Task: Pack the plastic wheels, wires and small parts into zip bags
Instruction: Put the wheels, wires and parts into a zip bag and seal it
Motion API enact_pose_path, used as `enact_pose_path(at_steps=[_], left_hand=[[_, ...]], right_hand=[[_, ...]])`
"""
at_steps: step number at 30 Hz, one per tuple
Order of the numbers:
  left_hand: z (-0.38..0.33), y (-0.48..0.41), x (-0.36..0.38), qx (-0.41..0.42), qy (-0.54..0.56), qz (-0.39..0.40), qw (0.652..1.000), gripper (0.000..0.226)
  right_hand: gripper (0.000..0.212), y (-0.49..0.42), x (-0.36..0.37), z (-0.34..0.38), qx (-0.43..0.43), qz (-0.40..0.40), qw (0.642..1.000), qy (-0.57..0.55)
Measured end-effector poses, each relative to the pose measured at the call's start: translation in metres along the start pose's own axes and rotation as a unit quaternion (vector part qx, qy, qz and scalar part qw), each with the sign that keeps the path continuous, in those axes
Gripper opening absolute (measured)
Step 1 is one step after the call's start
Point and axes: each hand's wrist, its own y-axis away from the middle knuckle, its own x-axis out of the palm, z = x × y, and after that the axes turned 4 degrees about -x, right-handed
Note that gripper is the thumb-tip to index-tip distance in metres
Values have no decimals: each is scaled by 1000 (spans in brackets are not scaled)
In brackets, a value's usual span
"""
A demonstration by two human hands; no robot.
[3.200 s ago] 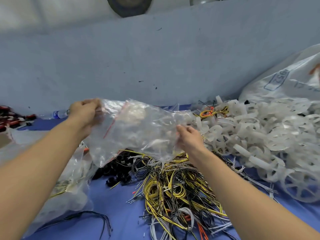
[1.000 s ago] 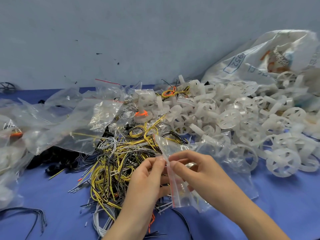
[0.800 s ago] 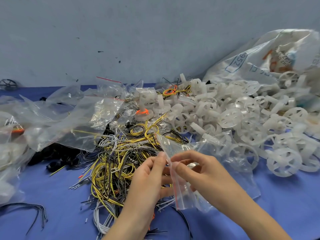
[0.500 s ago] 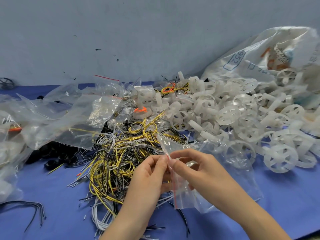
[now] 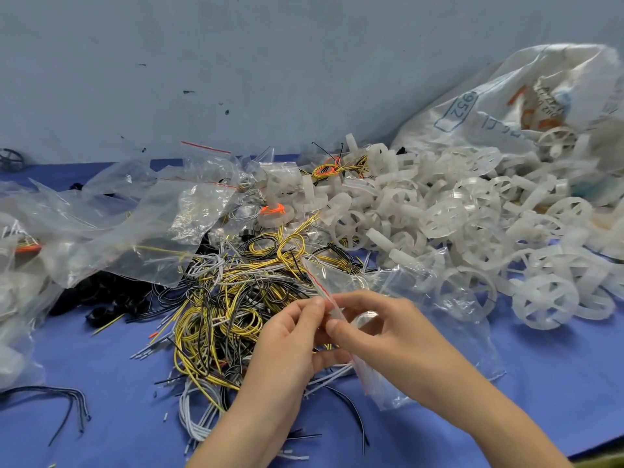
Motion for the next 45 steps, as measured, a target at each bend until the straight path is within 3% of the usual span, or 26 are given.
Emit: enact_pose_path(at_steps=[7,15,25,39,45], left_hand=[[-3,1,2,-3,3,3,1000,30],[-1,0,2,-6,-29,-15,999,19],[-1,1,3,-3,-7,-11,1000,30],[1,1,0,25,-55,-15,998,26],[1,0,1,21,-38,-23,999,22]], right_hand=[[22,1,0,-3,-5,-8,1000,27],[25,0,0,-7,-11,-11,999,51],[27,0,0,-8,-23,0,998,65],[23,0,0,-6,-31,6,998,51],[19,-1,2,-7,-6,8,1000,-12]])
